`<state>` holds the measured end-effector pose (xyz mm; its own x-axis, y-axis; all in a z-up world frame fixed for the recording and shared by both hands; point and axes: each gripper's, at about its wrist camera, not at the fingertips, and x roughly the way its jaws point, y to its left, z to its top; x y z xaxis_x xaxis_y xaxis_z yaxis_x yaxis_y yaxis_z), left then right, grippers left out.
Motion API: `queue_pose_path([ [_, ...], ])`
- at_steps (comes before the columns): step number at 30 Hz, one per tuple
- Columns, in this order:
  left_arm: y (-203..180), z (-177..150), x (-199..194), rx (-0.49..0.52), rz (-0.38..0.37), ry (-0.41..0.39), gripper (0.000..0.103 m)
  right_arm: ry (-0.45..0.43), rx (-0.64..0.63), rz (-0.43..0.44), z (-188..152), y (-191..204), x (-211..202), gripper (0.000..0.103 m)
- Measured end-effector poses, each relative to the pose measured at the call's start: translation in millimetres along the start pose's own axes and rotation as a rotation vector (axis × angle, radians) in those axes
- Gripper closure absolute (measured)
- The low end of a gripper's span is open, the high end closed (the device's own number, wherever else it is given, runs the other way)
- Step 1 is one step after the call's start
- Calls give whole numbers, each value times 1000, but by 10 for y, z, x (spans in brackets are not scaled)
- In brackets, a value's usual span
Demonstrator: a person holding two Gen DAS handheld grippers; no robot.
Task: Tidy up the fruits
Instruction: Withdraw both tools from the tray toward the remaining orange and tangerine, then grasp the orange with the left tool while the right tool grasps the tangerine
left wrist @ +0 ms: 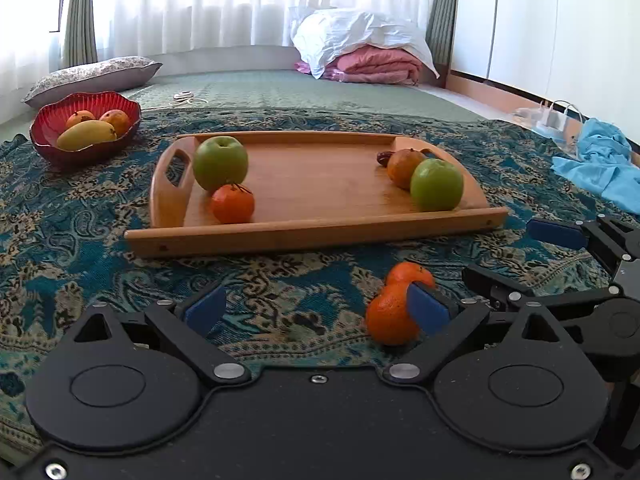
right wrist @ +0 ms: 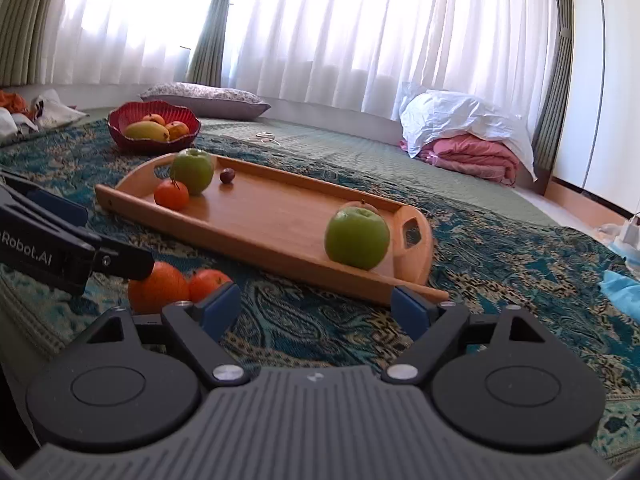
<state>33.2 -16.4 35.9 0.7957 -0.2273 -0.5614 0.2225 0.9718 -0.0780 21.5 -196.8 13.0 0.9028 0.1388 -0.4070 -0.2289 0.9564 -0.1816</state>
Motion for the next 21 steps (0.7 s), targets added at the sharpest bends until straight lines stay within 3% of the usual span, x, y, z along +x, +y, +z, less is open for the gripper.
queue_pose_path([
  [4, -60, -9, 17, -1, -30, 10, 7, 5, 22, -4, -37, -34, -21, 12],
  [7, -106, -7, 27, -25, -77, 32, 16, 4, 39, 4, -50, -59, -28, 12],
  [14, -181, -21, 114, -88, -183, 101, 52, 16, 56, 22, -83, -30, -20, 12],
  [21, -236, -37, 186, -92, -189, 114, 59, 20, 41, 46, -96, 48, -12, 12],
])
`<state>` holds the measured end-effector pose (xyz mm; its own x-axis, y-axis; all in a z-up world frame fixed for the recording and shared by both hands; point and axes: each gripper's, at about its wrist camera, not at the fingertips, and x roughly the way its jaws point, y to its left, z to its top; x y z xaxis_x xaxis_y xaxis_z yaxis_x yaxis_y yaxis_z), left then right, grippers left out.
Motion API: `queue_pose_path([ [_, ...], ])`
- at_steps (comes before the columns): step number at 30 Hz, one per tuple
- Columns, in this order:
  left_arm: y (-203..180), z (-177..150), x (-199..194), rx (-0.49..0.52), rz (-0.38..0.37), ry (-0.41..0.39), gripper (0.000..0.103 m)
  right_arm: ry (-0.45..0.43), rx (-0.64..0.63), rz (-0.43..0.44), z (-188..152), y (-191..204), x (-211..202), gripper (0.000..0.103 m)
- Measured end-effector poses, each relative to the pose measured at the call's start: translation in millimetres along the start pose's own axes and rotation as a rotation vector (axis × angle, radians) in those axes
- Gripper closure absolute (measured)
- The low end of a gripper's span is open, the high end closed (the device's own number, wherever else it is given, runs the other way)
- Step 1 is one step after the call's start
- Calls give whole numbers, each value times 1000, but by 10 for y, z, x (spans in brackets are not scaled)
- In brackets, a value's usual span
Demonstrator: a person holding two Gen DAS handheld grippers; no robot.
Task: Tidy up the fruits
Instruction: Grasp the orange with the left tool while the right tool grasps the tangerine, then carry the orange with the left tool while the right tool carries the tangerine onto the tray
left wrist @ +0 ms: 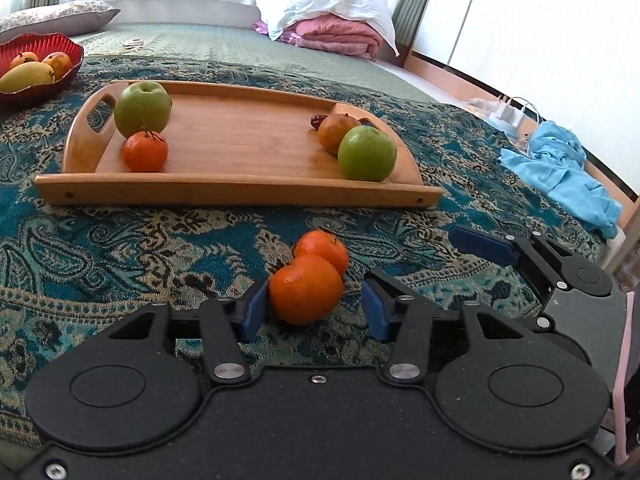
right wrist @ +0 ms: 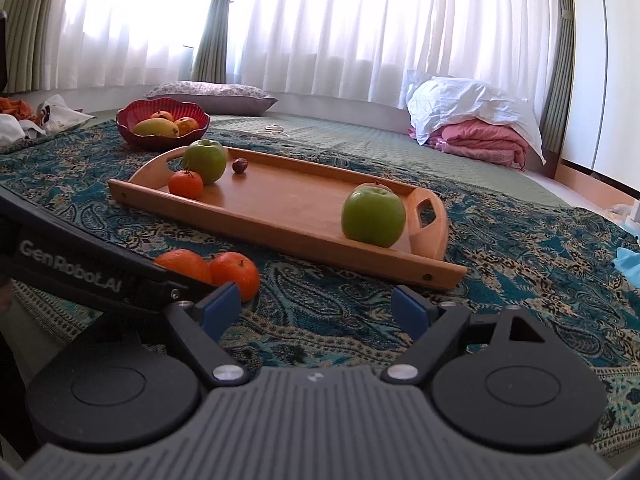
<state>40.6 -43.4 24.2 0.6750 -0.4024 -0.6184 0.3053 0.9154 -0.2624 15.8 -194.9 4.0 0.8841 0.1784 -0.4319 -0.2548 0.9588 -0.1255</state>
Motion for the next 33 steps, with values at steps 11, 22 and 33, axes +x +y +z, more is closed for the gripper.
queue_pose_path([
  [11, 63, 118, -150, 24, 84, -92, 66, 34, 55, 104, 61, 97, 101, 14],
  [22, 266, 223, -187, 1, 172, -121, 66, 63, 137, 147, 192, 252, 289, 42],
  [33, 296, 209, -158, 8, 206, -121, 66, 89, 192, 130, 187, 257, 360, 59],
])
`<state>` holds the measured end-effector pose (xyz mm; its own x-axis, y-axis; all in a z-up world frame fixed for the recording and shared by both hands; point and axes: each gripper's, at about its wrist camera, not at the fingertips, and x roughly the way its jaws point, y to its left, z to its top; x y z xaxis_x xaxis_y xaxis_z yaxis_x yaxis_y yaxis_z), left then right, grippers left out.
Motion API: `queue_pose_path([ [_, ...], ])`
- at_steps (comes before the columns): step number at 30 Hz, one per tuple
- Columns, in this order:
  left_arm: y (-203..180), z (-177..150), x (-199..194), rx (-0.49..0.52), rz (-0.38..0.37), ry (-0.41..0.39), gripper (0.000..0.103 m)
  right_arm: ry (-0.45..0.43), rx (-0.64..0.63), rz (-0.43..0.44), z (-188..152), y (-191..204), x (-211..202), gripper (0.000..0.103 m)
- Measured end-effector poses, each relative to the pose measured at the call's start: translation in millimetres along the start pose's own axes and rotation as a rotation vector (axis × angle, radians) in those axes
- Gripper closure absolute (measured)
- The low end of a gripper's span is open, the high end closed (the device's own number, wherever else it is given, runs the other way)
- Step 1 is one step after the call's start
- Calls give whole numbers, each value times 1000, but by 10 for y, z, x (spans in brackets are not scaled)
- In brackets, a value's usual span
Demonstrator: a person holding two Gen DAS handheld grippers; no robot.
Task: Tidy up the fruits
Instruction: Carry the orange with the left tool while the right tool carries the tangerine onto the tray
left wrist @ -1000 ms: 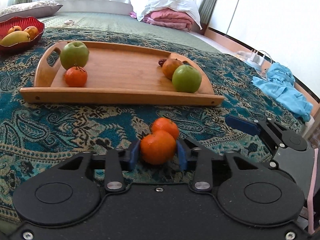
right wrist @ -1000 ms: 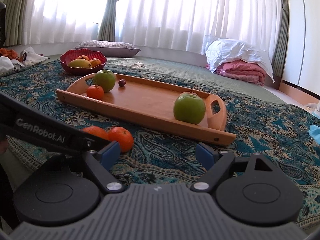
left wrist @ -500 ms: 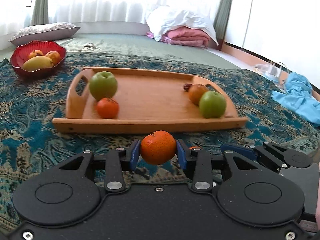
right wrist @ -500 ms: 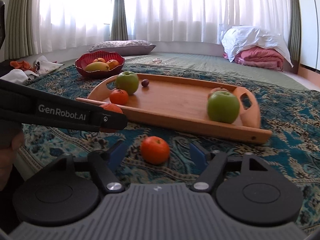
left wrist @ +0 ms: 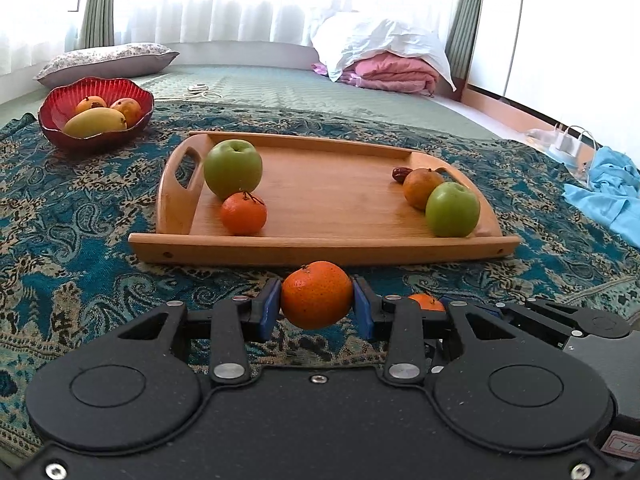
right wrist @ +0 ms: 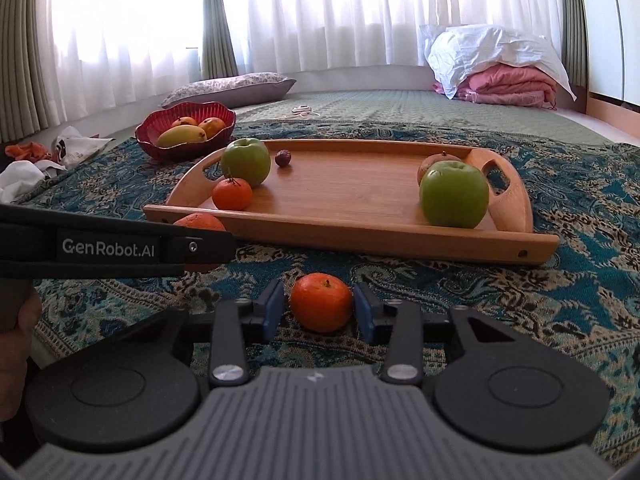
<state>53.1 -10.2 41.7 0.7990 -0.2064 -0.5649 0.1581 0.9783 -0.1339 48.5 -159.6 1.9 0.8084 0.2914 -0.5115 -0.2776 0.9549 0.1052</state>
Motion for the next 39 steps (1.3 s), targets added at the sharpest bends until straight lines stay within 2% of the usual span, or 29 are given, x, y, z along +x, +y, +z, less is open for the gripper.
queue_pose_path([
  [4, -15, -1, 9, 14, 15, -6, 66, 5, 32, -1, 12, -40, 11, 65],
  [13, -16, 32, 9, 31, 29, -14, 66, -21, 54, 0, 57, -61, -53, 65],
  [24, -10, 212, 58, 57, 53, -39, 66, -87, 30, -17, 290, -63, -85, 65],
  [33, 1, 691, 280, 67, 26, -45, 66, -129, 37, -46, 779, -213, 89, 65],
  [39, 94, 1103, 588, 42, 17, -18, 66, -100, 80, -44, 1208, -433, 339, 65],
])
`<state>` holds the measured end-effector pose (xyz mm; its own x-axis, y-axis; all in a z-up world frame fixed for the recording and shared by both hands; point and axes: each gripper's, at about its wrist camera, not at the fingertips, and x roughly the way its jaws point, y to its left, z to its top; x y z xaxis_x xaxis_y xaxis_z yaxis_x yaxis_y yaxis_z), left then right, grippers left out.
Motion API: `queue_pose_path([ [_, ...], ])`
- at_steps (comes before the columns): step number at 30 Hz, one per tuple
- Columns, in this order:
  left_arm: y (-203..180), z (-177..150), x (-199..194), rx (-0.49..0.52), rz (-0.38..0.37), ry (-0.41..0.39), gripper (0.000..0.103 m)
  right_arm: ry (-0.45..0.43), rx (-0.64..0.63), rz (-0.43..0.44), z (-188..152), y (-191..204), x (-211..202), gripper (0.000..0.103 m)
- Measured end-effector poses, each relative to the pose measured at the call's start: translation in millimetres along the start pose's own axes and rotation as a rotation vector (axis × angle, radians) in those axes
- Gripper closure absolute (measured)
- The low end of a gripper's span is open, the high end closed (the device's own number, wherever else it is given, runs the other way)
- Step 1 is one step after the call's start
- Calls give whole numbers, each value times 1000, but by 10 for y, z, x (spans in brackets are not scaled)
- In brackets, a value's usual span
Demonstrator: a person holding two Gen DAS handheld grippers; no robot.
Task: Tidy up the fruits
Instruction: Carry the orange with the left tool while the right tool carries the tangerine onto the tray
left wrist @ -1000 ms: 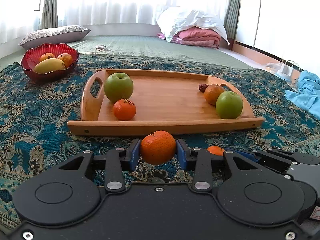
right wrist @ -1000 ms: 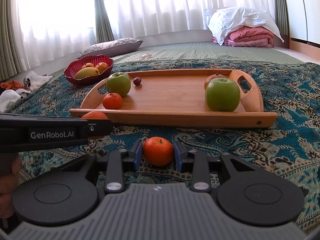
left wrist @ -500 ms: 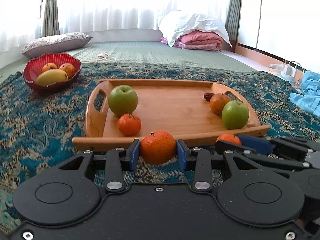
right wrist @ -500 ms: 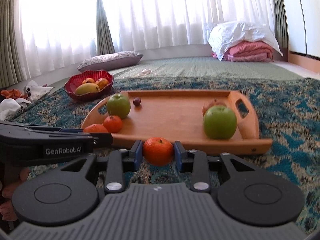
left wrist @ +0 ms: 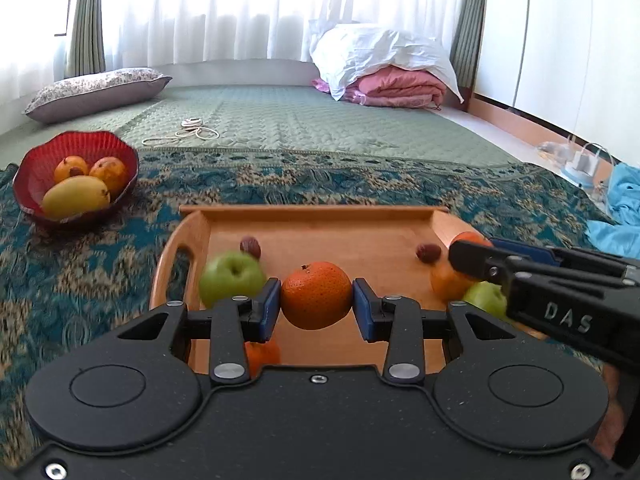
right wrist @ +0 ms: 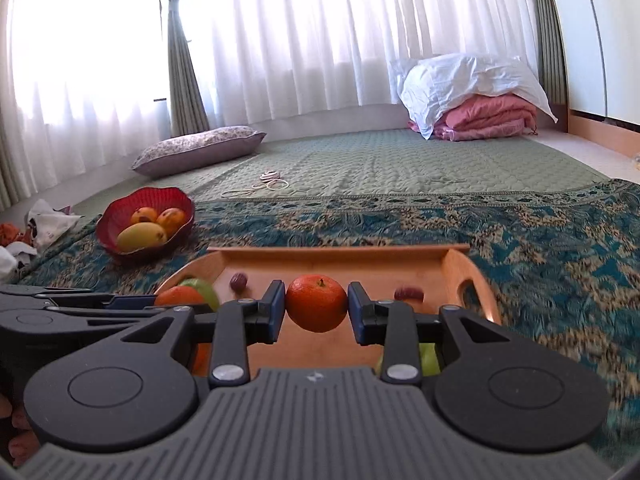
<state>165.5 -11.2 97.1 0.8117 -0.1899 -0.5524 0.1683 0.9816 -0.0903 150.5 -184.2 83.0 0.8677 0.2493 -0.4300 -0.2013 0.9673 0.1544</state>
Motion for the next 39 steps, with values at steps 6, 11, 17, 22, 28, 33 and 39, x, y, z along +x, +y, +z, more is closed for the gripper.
queue_pose_path([
  [6, 61, 402, 334, -14, -9, 28, 66, 59, 52, -3, 318, -198, 375, 65],
  [11, 121, 643, 650, -27, -9, 79, 66, 112, 99, -18, 469, -373, 653, 65],
  [17, 269, 752, 1054, -74, 3, 164, 66, 191, 124, -37, 566, -536, 976, 65],
  [22, 355, 754, 1351, -78, 31, 228, 66, 262, 151, -57, 558, -636, 1250, 65],
  [28, 399, 782, 1557, -63, 51, 251, 66, 313, 162, -96, 498, -702, 1500, 65],
  [33, 411, 812, 1697, -68, 68, 273, 66, 333, 162, -118, 459, -718, 1614, 65],
  [39, 418, 840, 1802, -58, 89, 279, 66, 340, 129, -158, 452, -715, 1733, 65],
])
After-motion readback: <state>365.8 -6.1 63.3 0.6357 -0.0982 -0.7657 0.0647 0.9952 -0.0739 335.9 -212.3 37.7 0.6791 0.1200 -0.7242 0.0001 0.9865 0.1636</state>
